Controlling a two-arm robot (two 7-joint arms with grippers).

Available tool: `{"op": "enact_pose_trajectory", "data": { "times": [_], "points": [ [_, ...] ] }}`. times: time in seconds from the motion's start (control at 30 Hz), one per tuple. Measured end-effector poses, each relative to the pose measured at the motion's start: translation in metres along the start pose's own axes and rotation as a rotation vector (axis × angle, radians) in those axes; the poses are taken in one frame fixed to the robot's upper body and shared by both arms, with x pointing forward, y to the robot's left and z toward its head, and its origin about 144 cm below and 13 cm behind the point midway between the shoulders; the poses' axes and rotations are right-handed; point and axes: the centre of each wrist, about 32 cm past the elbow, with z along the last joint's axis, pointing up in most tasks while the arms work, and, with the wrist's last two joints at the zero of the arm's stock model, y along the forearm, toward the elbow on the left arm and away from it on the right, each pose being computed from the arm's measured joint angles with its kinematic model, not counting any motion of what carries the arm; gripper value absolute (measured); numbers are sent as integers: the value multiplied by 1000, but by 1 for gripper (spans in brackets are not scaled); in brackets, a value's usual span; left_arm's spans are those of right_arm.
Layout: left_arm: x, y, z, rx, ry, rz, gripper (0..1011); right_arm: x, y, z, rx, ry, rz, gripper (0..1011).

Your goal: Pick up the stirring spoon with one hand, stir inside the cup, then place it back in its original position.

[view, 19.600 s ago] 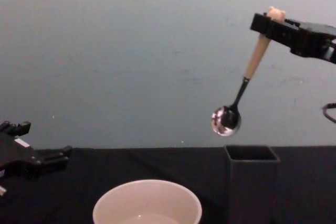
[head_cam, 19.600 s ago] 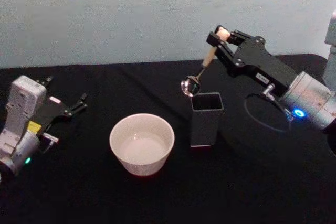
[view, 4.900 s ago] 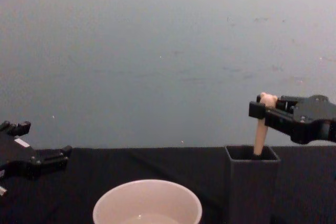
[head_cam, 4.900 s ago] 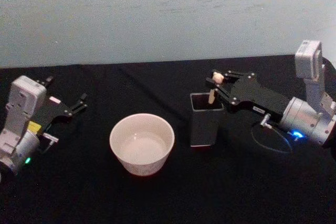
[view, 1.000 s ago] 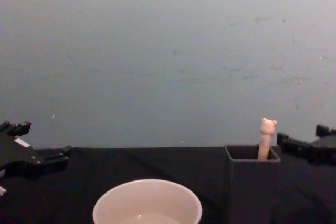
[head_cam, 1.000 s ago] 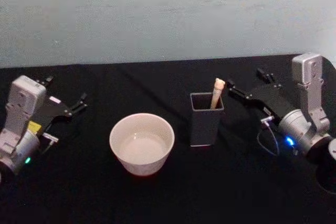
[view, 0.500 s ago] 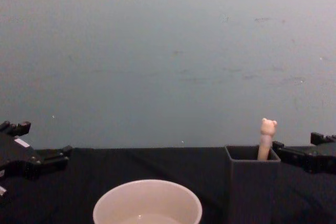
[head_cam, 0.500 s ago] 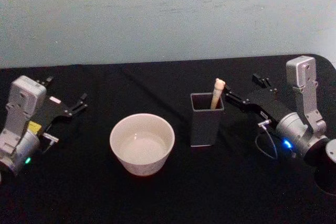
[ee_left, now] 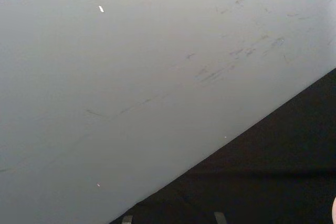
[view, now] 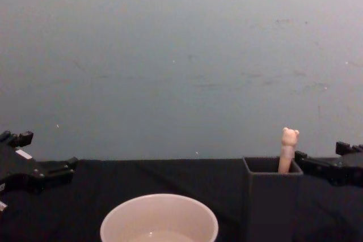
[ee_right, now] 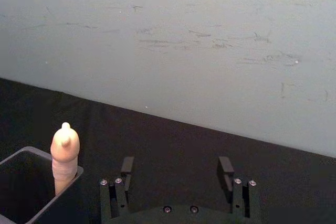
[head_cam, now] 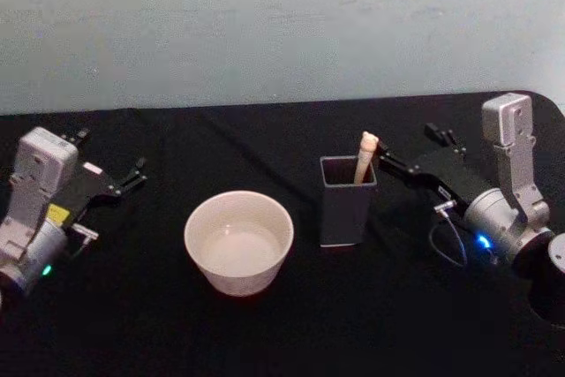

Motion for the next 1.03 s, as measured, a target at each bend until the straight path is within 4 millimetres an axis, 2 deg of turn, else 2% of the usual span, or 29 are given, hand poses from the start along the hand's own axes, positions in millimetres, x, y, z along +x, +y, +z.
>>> {"op": "enact_pose_trajectory", "data": {
  "times": [1.03],
  "points": [
    [0,0,0,0,0,0,1001,0,0,0,3,1,0,1002]
  ]
}}
